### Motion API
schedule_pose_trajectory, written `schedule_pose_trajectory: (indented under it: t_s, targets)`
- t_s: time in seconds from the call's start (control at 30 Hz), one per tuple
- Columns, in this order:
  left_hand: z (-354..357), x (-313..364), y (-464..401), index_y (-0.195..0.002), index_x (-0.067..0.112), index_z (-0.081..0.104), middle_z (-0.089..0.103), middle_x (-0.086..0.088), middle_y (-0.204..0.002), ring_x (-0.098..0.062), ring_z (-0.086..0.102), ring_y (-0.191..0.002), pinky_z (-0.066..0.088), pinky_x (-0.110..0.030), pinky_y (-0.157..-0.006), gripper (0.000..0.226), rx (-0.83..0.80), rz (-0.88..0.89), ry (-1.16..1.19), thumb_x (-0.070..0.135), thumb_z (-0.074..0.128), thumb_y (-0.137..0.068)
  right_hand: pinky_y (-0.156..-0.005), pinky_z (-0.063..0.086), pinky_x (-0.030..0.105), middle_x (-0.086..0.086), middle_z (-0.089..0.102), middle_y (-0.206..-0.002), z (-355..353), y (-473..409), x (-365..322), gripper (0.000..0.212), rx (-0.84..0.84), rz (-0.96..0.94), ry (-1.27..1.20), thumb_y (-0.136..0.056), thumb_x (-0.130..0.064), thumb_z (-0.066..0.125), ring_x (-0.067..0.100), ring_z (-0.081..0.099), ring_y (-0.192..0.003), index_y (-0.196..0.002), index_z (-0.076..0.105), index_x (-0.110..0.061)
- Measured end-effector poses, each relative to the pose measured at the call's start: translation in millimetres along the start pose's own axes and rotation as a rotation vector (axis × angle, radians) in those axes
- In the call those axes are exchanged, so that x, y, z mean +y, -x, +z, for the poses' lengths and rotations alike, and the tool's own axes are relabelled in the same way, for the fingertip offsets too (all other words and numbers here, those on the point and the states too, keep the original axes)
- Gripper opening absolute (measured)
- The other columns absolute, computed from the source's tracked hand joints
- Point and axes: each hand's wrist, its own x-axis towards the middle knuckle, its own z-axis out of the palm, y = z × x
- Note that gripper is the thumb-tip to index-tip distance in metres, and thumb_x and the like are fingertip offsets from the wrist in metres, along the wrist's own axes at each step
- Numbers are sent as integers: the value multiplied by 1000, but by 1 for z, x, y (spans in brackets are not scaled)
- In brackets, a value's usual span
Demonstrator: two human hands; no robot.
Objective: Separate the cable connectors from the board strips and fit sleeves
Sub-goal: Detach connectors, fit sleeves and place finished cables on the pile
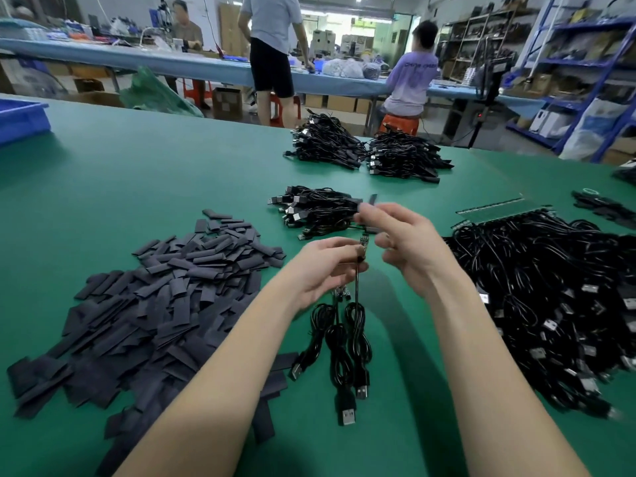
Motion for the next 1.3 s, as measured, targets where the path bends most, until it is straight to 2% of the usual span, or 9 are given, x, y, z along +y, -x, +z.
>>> schedule_pose_trajectory:
  t_s: [0.07, 0.2, 0.33, 0.47, 0.63, 0.83, 1.0, 1.07, 1.3]
  targets:
    - [-2, 2, 1, -108, 6, 66, 70, -5, -85, -12, 70, -72, 54, -17, -61, 13, -38, -9, 38, 4, 65, -95, -44, 28, 14, -11, 76, -98, -15, 4, 16, 44, 61, 73, -202, -75, -42, 83, 6, 40, -64, -113, 74, -20]
    - [-3, 4, 0, -108, 7, 66, 72, -2, -81, -11, 70, -71, 55, -18, -62, 15, -95, -31, 67, 6, 66, -93, -44, 26, 14, -15, 76, -95, -16, 4, 31, 49, 150, 82, -333, -60, -49, 83, 4, 37, -62, -100, 78, -21]
    - [0, 5, 3, -107, 8, 66, 72, -1, -79, -10, 69, -70, 54, -18, -61, 18, -113, -42, 80, 8, 69, -89, -41, 27, 13, -13, 75, -91, -9, 2, 35, 60, 224, 62, -374, -63, -44, 86, 3, 35, -53, -114, 76, -15]
    - [0, 6, 4, -103, 10, 67, 71, -1, -78, -10, 69, -69, 54, -18, -61, 28, -139, -41, 107, 14, 74, -76, -43, 30, 13, -9, 73, -97, -10, 1, 37, 50, 234, 74, -328, -74, -38, 87, 3, 35, -52, -118, 76, -17]
    - [1, 7, 7, -101, 11, 68, 72, -1, -77, -9, 68, -67, 54, -17, -60, 26, -146, -36, 105, 14, 73, -75, -48, 27, 16, -8, 67, -95, -11, 2, 39, 14, 192, 64, -307, -78, -33, 86, 4, 33, -56, -91, 82, -31]
    - [-2, 13, 11, -97, 13, 67, 71, 0, -79, -9, 67, -68, 52, -16, -60, 22, -184, -25, 28, 14, 74, -76, -47, 22, 16, -11, 72, -101, -17, 2, 39, 37, 61, 61, -332, -61, -45, 87, 7, 31, -61, -94, 80, -28]
    - [-5, 19, 14, -97, 15, 66, 72, 0, -82, -7, 66, -68, 51, -16, -59, 24, -186, -12, -53, 17, 75, -75, -50, 20, 19, -10, 75, -100, -21, 3, 42, 41, -54, 74, -314, -70, -41, 82, 8, 29, -62, -105, 74, -22]
    - [-5, 19, 14, -99, 14, 65, 73, -1, -85, -8, 66, -69, 53, -17, -62, 21, -173, 12, -60, 16, 74, -80, -48, 22, 17, -8, 75, -102, -19, 3, 42, 56, -51, 107, -319, -69, -39, 82, 8, 32, -62, -118, 68, -18]
    - [2, 16, 10, -98, 14, 63, 76, -5, -85, -17, 73, -81, 57, -25, -75, 16, -92, 235, -380, 15, 76, -89, -43, 21, 16, 1, 77, -115, -24, -1, 46, 49, 120, 131, -319, -79, -36, 83, 5, 28, -52, -120, 73, -11]
